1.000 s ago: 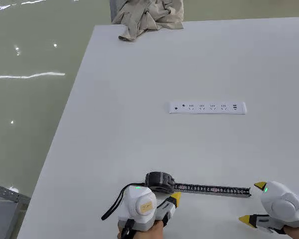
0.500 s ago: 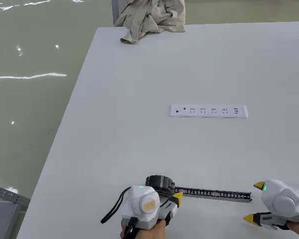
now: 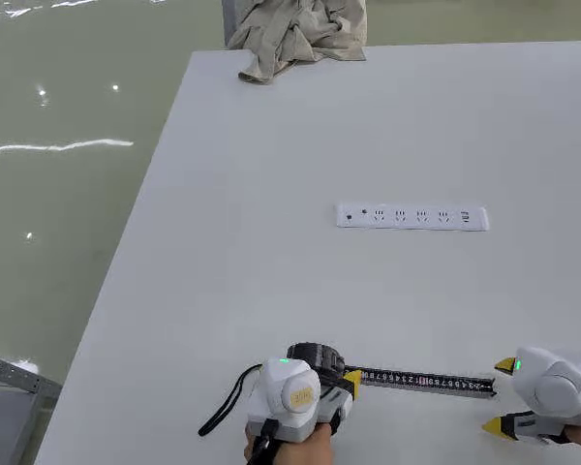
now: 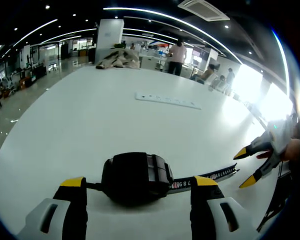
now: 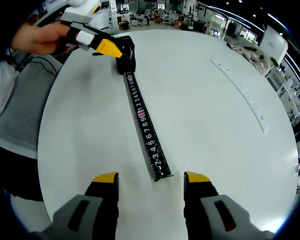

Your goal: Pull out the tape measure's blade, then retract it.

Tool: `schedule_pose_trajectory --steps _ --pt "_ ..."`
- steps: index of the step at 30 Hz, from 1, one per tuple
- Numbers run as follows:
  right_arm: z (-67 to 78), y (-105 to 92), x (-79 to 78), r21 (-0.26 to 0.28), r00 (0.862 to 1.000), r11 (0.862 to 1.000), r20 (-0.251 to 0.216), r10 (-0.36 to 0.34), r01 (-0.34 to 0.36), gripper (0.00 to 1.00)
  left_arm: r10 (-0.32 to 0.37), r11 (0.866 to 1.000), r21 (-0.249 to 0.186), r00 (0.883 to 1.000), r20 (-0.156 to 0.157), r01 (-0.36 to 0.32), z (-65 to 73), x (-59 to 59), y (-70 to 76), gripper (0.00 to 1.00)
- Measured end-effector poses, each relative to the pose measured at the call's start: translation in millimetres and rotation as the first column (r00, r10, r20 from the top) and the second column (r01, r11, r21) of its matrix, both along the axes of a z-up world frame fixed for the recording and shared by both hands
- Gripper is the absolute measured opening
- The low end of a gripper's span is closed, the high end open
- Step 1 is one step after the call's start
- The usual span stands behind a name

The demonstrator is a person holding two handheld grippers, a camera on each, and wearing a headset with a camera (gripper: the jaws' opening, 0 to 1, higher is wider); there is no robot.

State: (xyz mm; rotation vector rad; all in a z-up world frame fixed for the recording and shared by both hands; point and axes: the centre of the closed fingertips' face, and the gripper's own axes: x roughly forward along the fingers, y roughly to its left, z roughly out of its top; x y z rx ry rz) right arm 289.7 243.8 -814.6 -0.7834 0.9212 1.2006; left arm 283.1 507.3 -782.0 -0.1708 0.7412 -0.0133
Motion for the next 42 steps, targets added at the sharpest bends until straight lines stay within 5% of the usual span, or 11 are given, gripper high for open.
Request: schedule_pose_trajectory --steps 42 --pt "-13.0 0.1 14.4 -0.040 0.990 0.990 -0.033 0.135 -0.137 0.33 0.006 1.000 0.009 1.000 -0.030 -0.006 -17.2 16.5 2.2 0.72"
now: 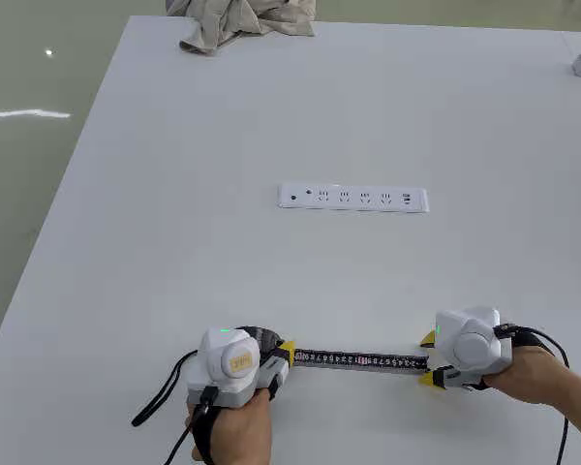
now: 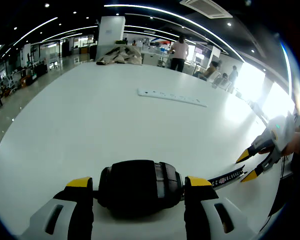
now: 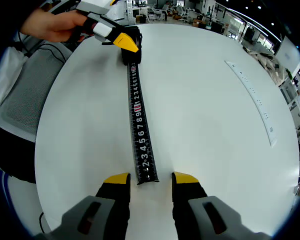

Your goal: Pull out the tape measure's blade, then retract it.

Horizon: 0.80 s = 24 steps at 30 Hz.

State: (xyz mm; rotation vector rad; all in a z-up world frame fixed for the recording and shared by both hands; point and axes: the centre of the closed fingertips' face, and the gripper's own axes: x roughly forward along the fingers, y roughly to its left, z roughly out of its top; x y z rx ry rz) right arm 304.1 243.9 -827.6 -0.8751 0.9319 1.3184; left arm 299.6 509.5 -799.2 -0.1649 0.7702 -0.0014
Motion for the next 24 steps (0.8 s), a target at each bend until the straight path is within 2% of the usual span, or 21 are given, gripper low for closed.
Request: schedule_pose_trajectory --steps 3,12,24 --pt "1.1 1.0 -1.1 0.005 1.000 1.000 -0.001 0.007 -0.007 0.28 -0.001 1.000 0.003 1.000 -0.004 0.001 0.0 -1.0 0.3 0.71" --pt "-0.1 1.3 -1.5 0.003 1.000 1.000 -0.004 0.010 -0.010 0.26 -0.007 1.000 0.000 1.000 -0.008 0.007 -2.3 -0.8 -2.9 0.68" --pt "0.4 1.6 -3.5 0.007 1.000 1.000 -0.014 0.018 -0.018 0.16 -0.006 1.000 0.002 1.000 -0.004 0.006 -3.8 -0.4 -3.2 0.68"
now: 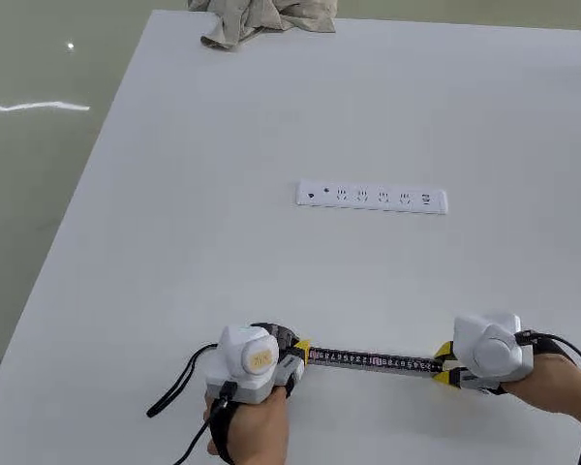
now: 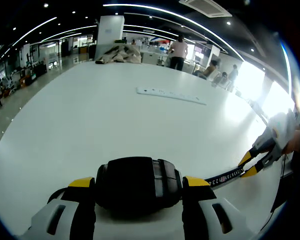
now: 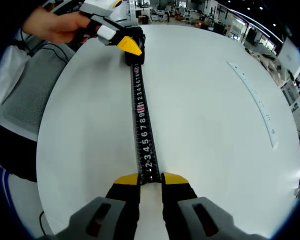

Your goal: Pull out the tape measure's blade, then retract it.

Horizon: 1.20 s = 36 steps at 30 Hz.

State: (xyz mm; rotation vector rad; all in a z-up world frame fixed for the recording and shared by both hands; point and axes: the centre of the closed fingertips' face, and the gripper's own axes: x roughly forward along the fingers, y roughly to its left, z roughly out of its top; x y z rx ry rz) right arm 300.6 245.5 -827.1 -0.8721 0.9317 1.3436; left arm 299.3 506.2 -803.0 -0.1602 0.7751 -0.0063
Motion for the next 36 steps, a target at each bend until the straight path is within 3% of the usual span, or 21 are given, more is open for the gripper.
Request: schedule_pose_trajectory --steps 10,17,36 --pt "0.9 0.1 -1.0 -0.004 1.000 1.000 0.004 0.006 -0.006 0.15 0.003 1.000 -0.003 1.000 0.001 -0.003 0.0 -0.1 0.2 0.68" --pt "0.5 0.0 -1.8 -0.009 1.000 1.000 0.014 0.019 -0.019 0.15 -0.003 1.000 -0.010 1.000 -0.017 0.003 -0.4 -0.7 0.4 0.67" --pt "2.0 0.9 -2.8 0.002 0.996 0.998 0.065 0.058 -0.058 0.14 -0.003 1.000 -0.004 1.000 0.004 0.004 -0.1 -0.8 0.7 0.66"
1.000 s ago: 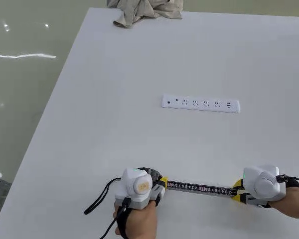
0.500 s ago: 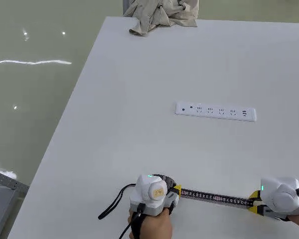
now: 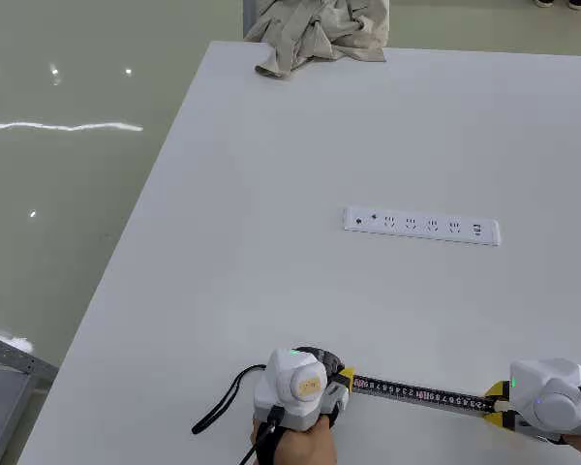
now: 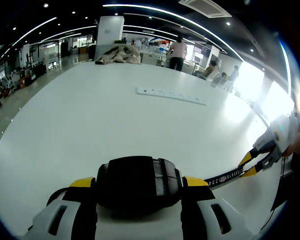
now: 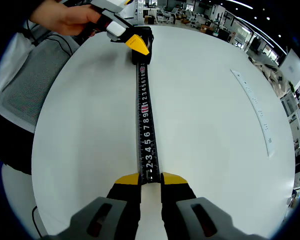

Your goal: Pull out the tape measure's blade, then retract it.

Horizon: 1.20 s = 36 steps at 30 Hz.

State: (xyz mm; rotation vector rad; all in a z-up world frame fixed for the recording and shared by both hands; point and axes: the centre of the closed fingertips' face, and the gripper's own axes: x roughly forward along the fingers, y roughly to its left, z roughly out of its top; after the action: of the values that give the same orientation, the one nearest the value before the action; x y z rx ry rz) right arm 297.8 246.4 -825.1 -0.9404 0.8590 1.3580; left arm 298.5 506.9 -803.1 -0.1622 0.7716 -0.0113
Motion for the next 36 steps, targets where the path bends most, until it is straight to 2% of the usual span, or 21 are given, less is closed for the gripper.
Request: schedule_pose_trajectory --steps 8,14,21,36 --pt "1.0 1.5 -0.3 0.026 1.000 1.000 0.013 -0.006 0.005 0.14 -0.006 1.000 0.004 1.000 -0.002 0.006 0.1 -0.3 -0.4 0.65" --pt "-0.5 5.4 -0.3 0.025 1.000 1.000 0.017 0.000 0.000 0.14 -0.009 1.000 0.004 1.000 0.006 0.009 0.4 -0.4 -0.3 0.65" --pt "-0.5 10.3 -0.8 0.038 0.999 0.999 0.038 0.010 -0.012 0.14 -0.010 1.000 0.003 1.000 0.006 0.010 0.0 -0.2 -0.2 0.65" --pt "1.0 25.8 -1.2 0.056 0.999 0.998 0.045 0.012 -0.015 0.14 -0.013 1.000 0.001 1.000 0.001 0.013 0.2 -0.3 -0.3 0.65"
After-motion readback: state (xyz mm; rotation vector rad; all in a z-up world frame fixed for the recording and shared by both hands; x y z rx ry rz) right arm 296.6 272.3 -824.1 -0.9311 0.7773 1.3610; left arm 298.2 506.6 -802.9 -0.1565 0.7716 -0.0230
